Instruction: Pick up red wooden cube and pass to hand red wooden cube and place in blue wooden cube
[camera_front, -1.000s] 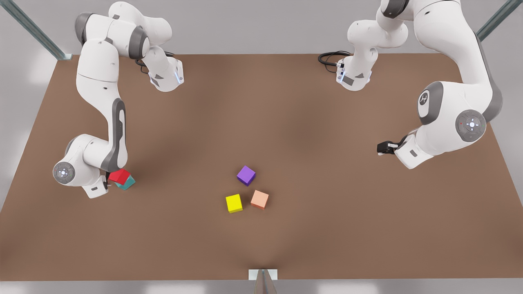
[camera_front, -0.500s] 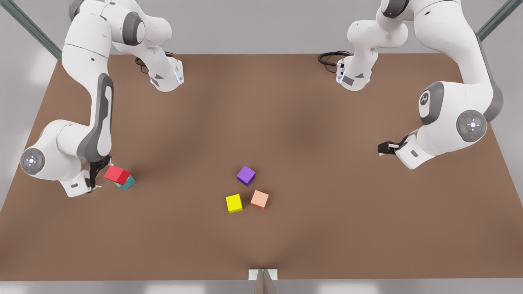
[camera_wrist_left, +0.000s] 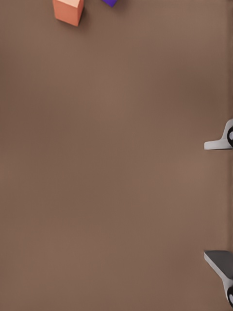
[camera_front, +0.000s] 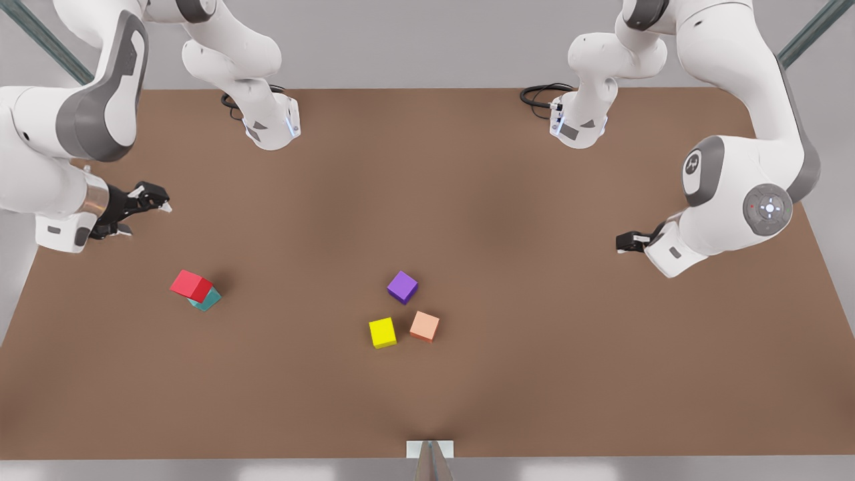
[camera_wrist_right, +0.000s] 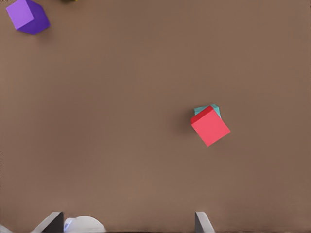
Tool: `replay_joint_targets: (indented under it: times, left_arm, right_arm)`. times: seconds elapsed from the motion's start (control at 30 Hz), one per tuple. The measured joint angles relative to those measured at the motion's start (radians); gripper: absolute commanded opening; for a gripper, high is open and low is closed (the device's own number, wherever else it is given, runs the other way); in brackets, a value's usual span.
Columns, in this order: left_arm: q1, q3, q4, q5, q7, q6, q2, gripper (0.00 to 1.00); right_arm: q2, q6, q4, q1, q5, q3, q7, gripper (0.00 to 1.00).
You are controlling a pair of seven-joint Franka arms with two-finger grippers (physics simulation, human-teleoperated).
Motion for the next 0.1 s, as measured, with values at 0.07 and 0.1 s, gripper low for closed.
replay_joint_targets:
  times: [0.07,0.1]
  left_arm:
    - [0.002,0.001,0.001,0.0,0.0,0.001,0.005,1.0]
    - [0.002,0.001,0.001,0.001,0.0,0.002,0.006,1.0]
  right_arm:
    - [-0.008,-0.012,-0.01,-0.004,-0.009,0.002,0.069,1.0]
    - [-0.011,-0.015,-0.014,-0.004,-0.012,0.003,0.101,1.0]
